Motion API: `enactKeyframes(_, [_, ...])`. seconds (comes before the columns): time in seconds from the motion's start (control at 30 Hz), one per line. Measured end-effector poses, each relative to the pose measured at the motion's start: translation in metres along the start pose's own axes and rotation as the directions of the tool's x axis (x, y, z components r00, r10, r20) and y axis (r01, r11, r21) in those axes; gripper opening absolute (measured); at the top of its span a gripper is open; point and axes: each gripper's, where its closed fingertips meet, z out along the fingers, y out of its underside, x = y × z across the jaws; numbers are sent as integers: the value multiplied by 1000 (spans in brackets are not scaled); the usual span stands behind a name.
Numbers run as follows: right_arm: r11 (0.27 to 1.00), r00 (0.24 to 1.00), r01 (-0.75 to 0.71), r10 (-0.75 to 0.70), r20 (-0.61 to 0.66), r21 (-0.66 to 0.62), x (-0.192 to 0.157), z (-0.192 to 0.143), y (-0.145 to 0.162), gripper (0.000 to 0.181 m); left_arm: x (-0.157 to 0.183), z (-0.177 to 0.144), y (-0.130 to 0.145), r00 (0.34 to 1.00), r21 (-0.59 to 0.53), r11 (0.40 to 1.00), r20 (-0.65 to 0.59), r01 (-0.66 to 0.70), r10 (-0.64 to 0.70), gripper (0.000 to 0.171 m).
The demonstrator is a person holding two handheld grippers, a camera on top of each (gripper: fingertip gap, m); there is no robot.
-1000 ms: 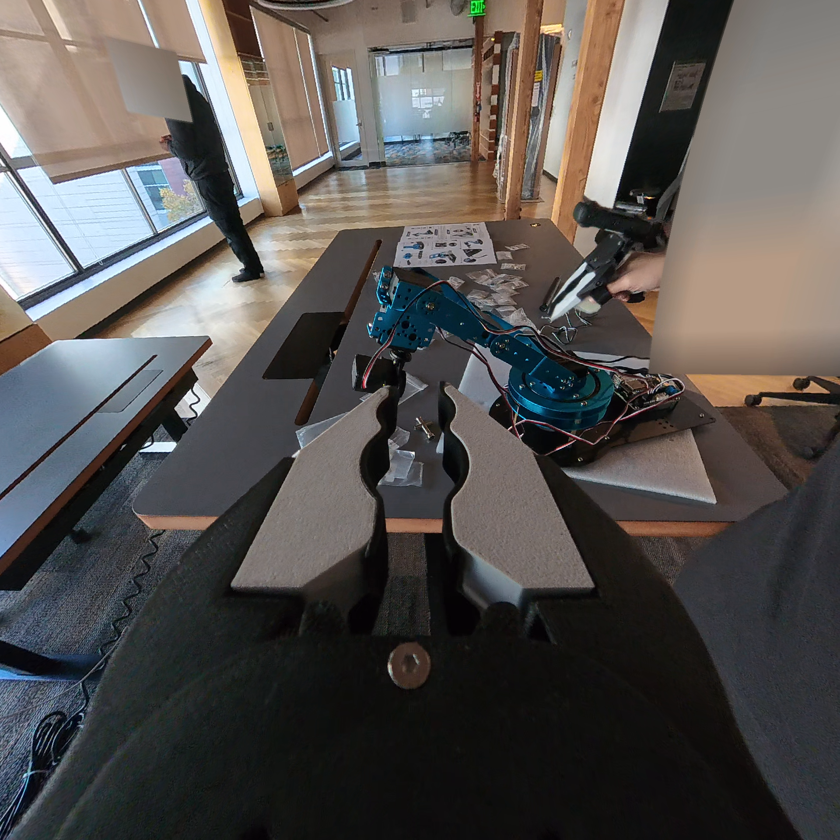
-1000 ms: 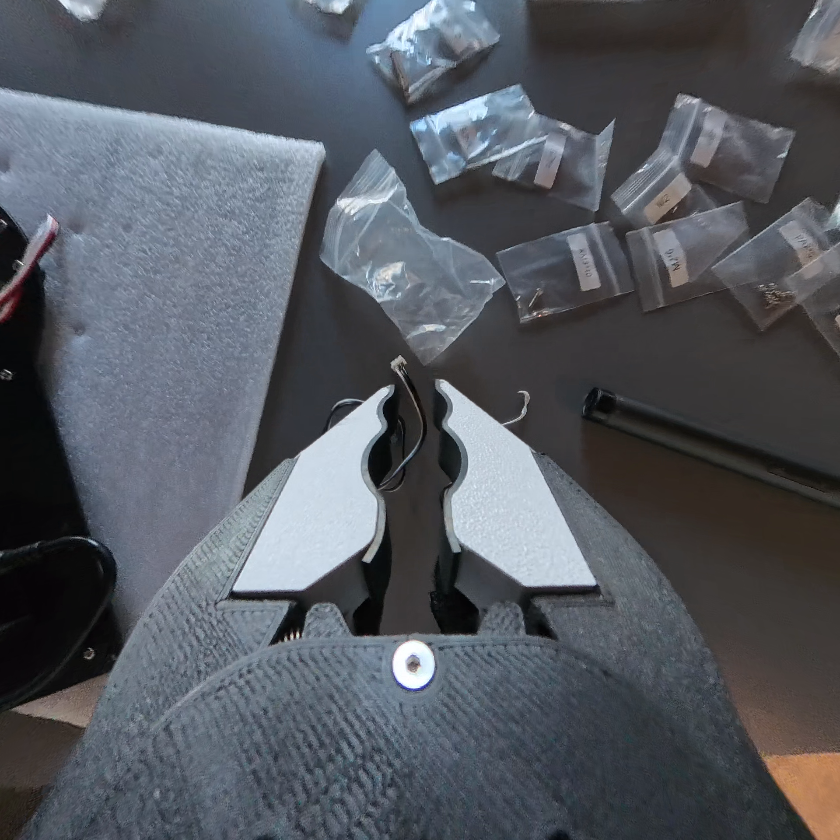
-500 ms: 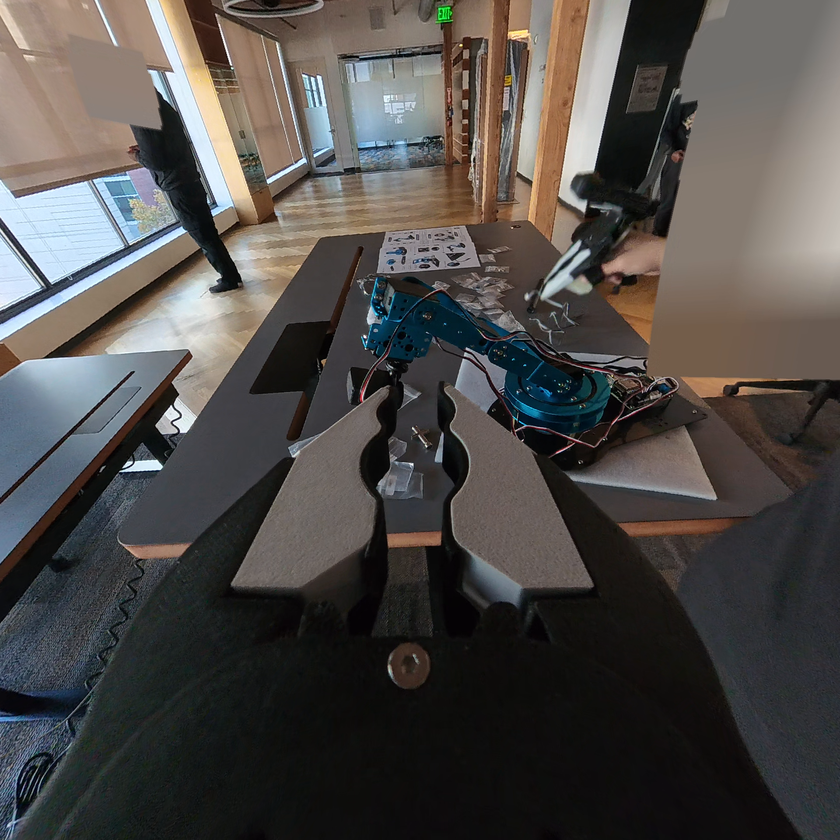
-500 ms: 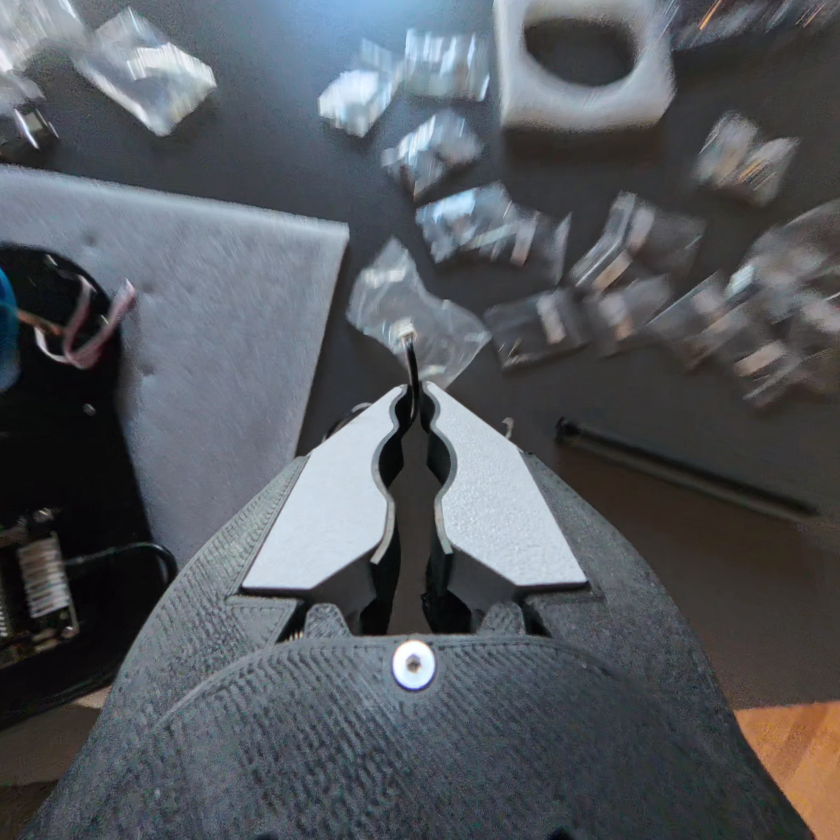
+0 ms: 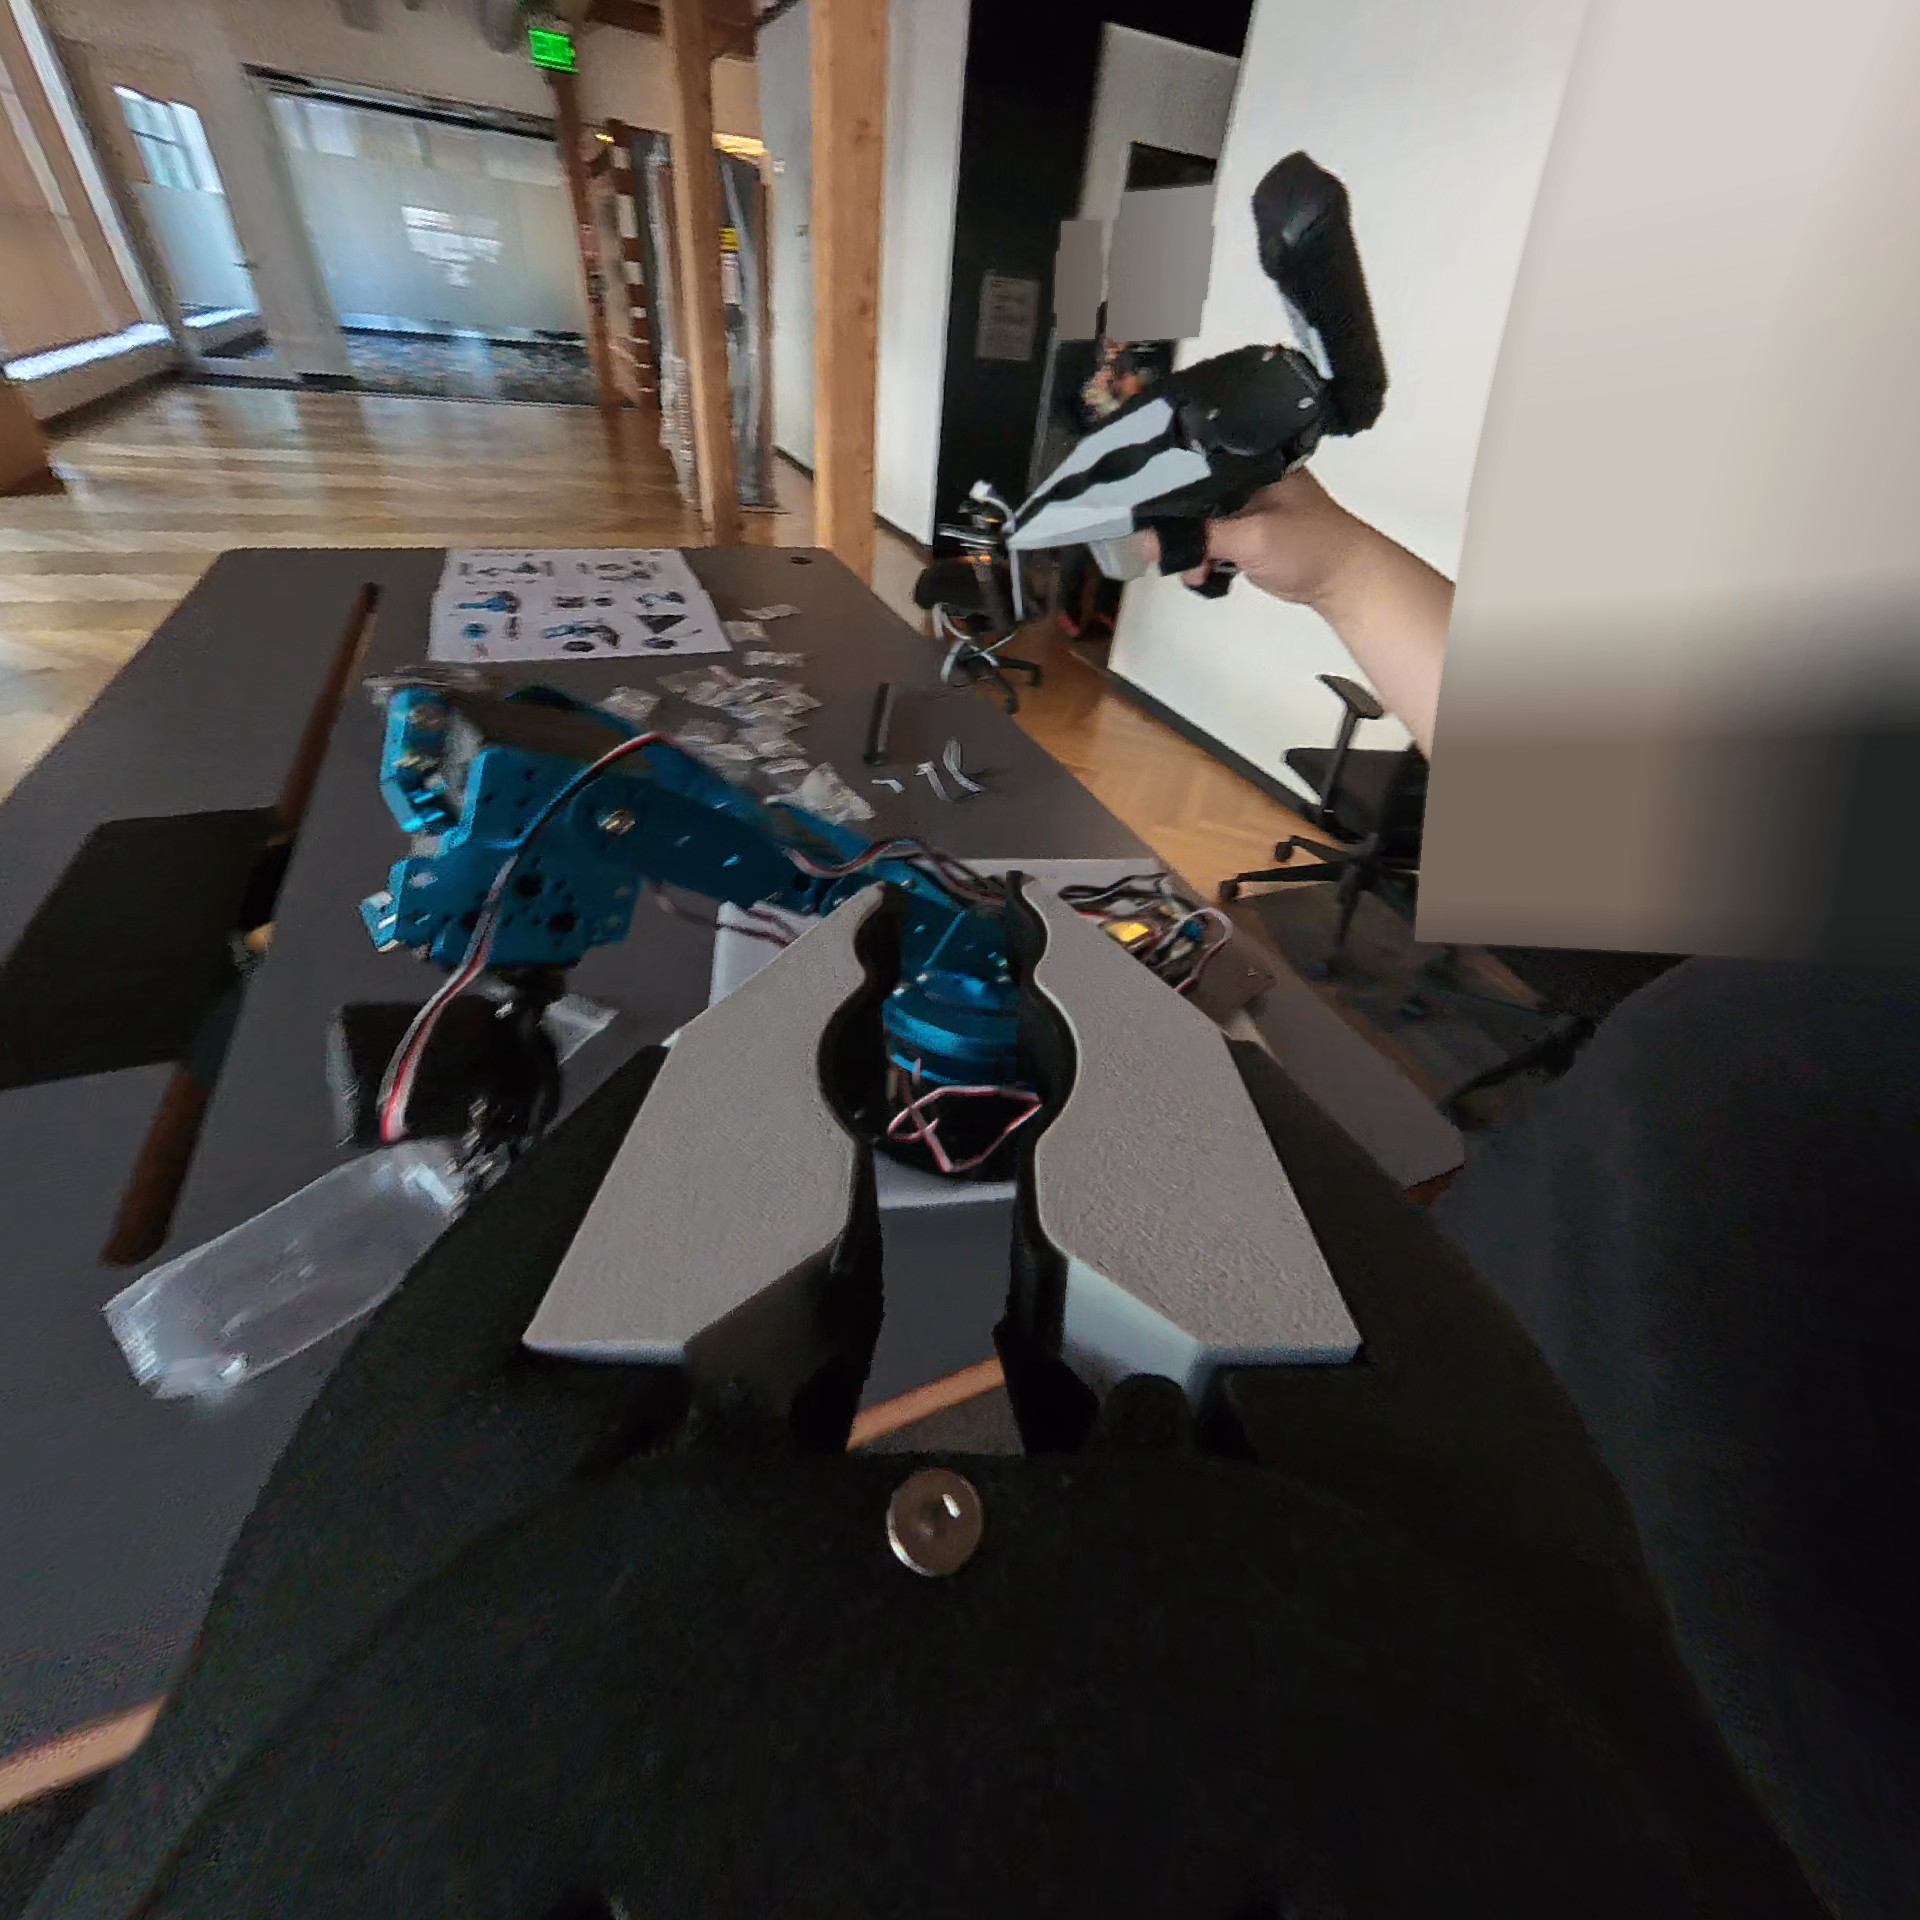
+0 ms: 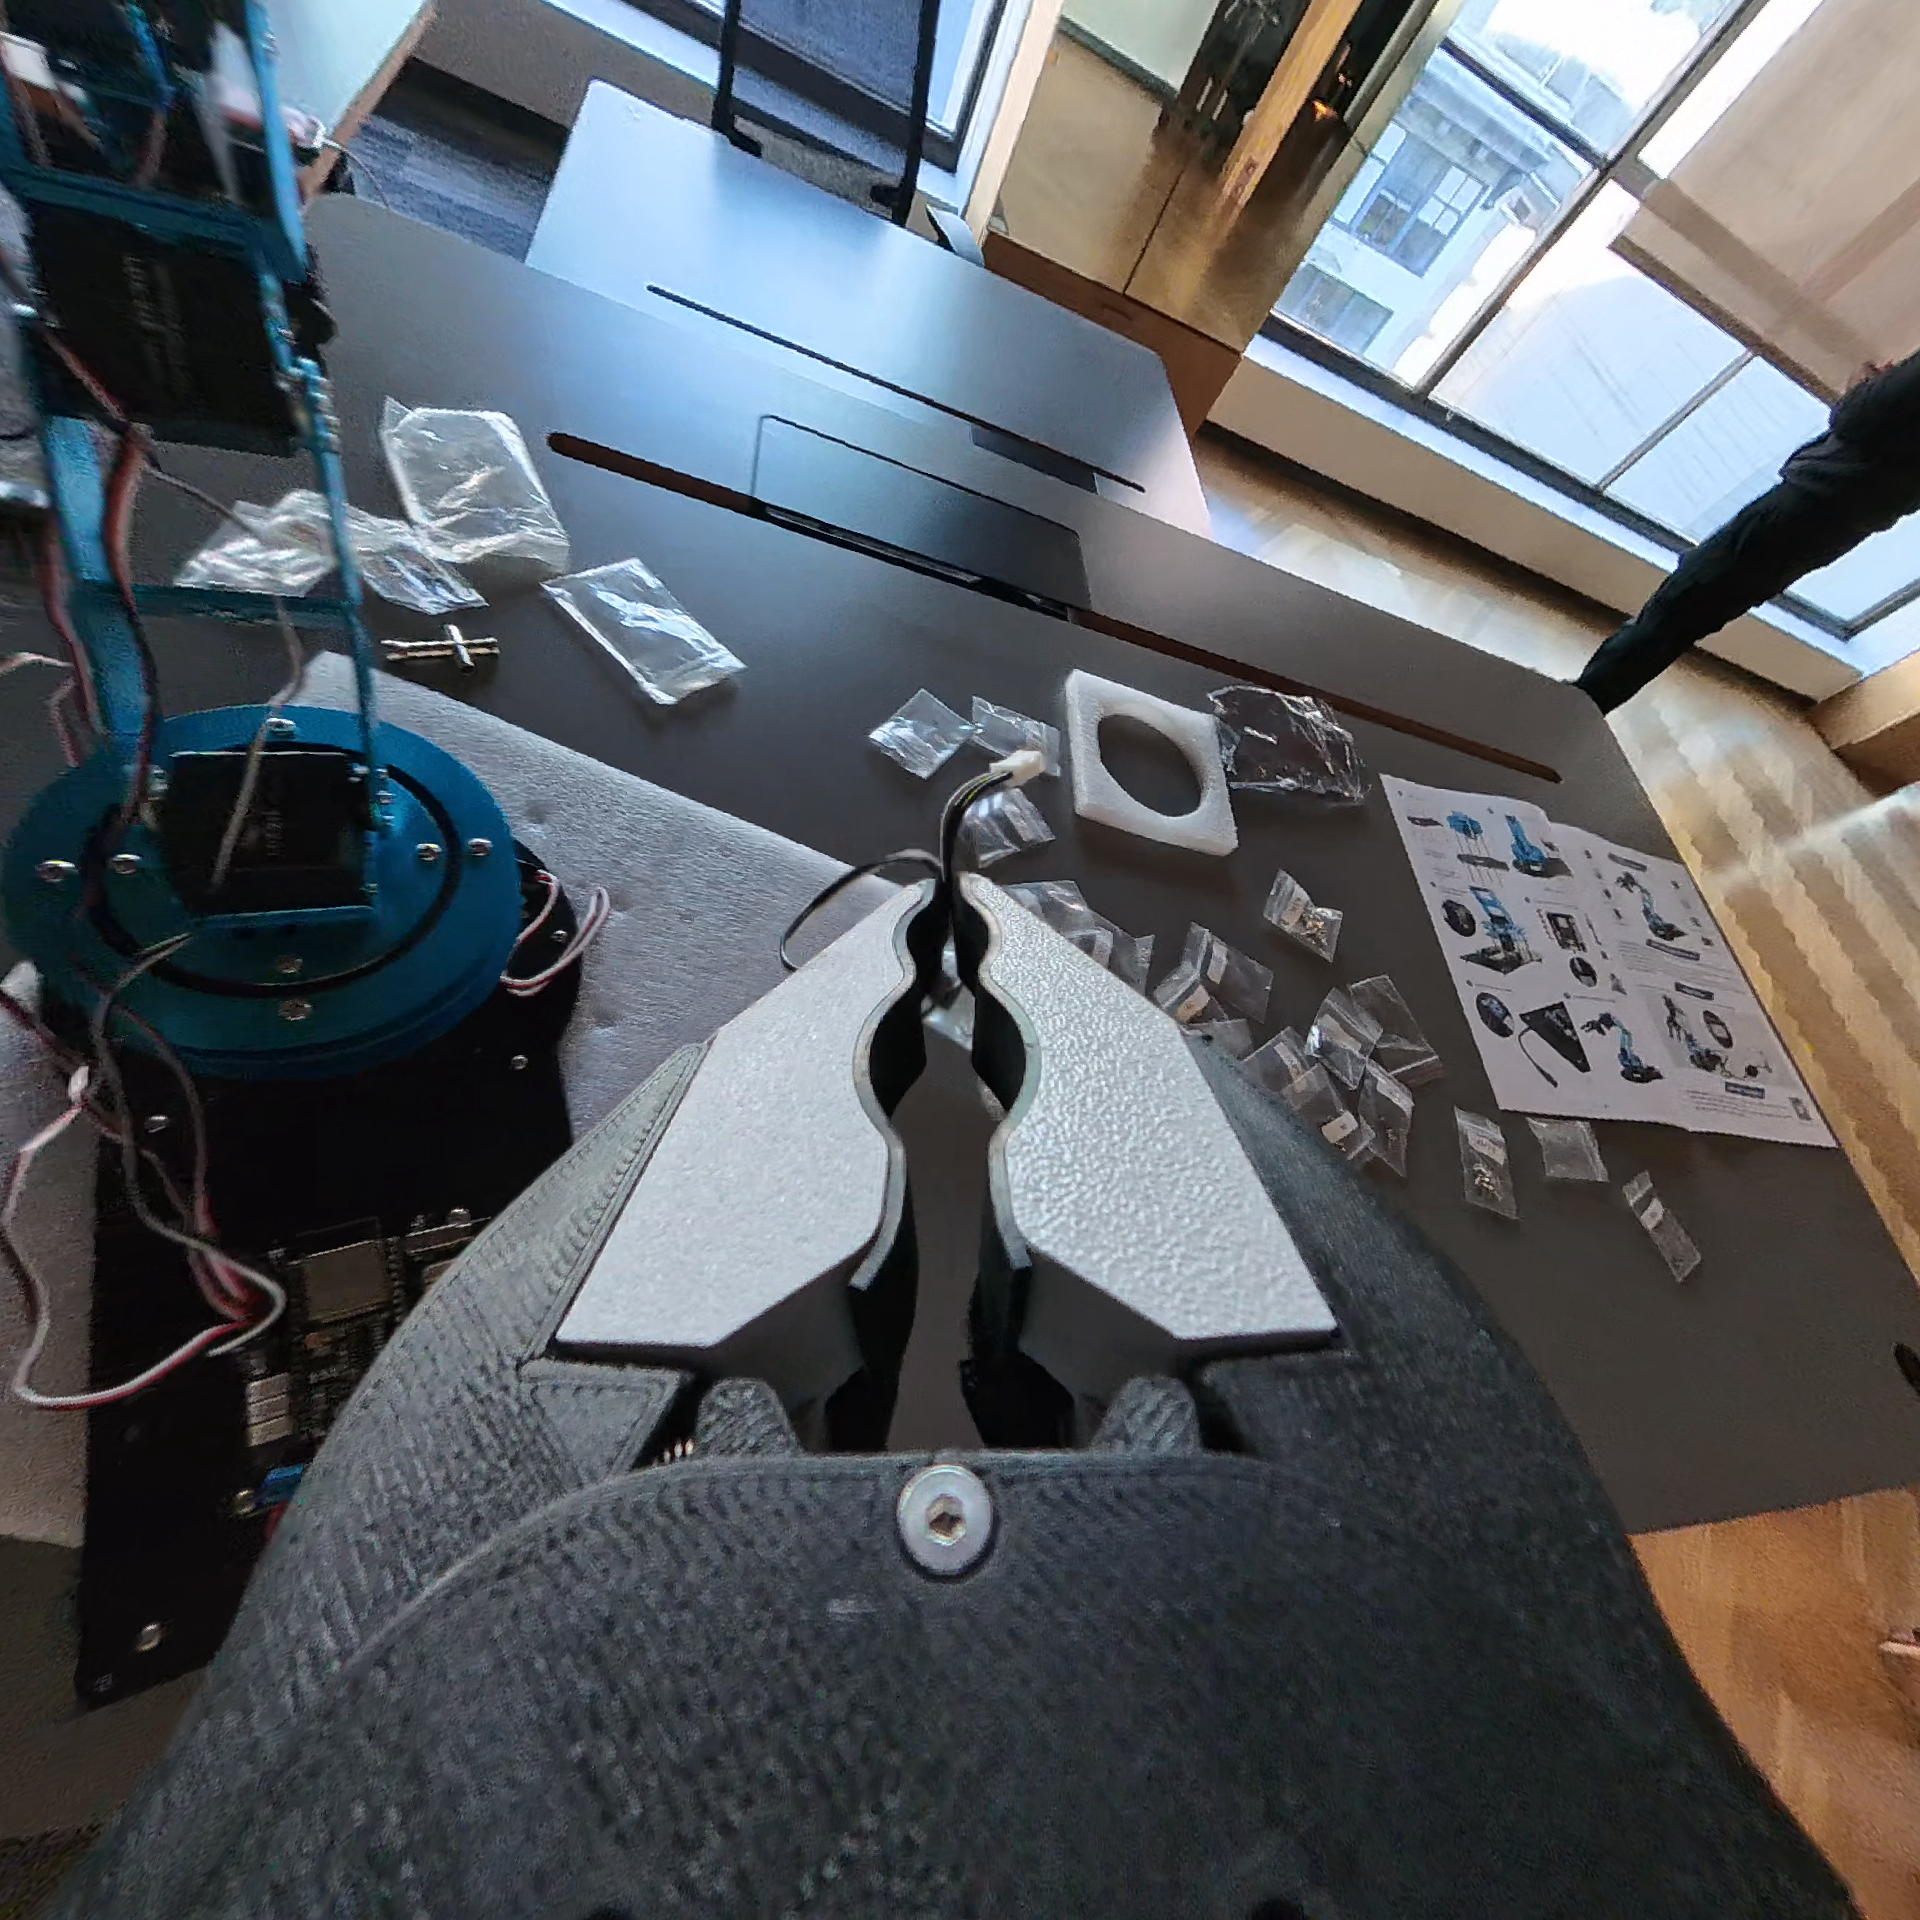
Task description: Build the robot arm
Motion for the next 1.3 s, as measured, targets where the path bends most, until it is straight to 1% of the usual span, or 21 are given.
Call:
enactKeyframes(0.1, [999,1000,9,-10,20,35,-17,-8,-8,0,17,30,-13,991,-6,1000,-132,13,-14,17])
enactKeyframes(0.2, [996,997,-8,0,82,93,-37,-13,-20,0,29,66,-35,974,-50,998,-224,-40,28,22])
enactKeyframes(0.3, [989,994,15,-30,108,144,-52,-18,-32,0,35,111,-67,957,-90,988,-275,-124,95,30])
enactKeyframes(0.33, [986,992,22,-42,121,163,-57,-19,-37,0,37,127,-76,950,-105,985,-295,-138,102,33])
enactKeyframes(0.4, [980,989,29,-56,136,197,-65,-22,-44,0,43,159,-89,931,-142,981,-358,-133,74,36])
enactKeyframes(0.5, [969,981,30,-75,177,244,-78,-25,-50,0,47,198,-89,908,-192,977,-420,-92,3,38])
enactKeyframes(0.57, [963,980,34,-85,179,267,-83,-28,-51,0,54,215,-81,881,-230,972,-468,-49,-67,39])
enactKeyframes(0.63, [955,979,28,-85,184,297,-85,-34,-50,0,56,229,-68,877,-274,961,-470,-43,-95,39])
enactKeyframes(0.7, [943,977,13,-83,196,333,-86,-42,-50,0,58,239,-56,874,-306,951,-474,-48,-109,43])
enactKeyframes(0.83, [923,965,-35,-68,252,383,-87,-53,-45,0,74,247,-44,798,-353,934,-548,49,-249,37])
enactKeyframes(0.93, [913,956,-69,-54,288,402,-84,-52,-41,0,80,250,-43,736,-353,926,-590,134,-332,23])
enactKeyframes(1.03, [905,949,-98,-40,313,413,-80,-49,-39,0,79,251,-48,697,-328,925,-619,191,-363,0])
enactKeyframes(1.17, [896,937,-130,-30,349,424,-75,-44,-39,0,71,250,-63,663,-282,919,-636,276,-395,0])
enactKeyframes(1.2, [896,934,-135,-27,356,423,-73,-42,-39,0,66,252,-65,673,-277,916,-621,291,-402,0])
enactKeyframes(1.23, [896,933,-136,-28,359,424,-72,-40,-39,0,60,255,-63,700,-278,914,-587,297,-406,4])
enactKeyframes(1.3, [893,931,-139,-29,363,428,-71,-37,-40,0,53,258,-59,746,-288,916,-536,280,-396,27])
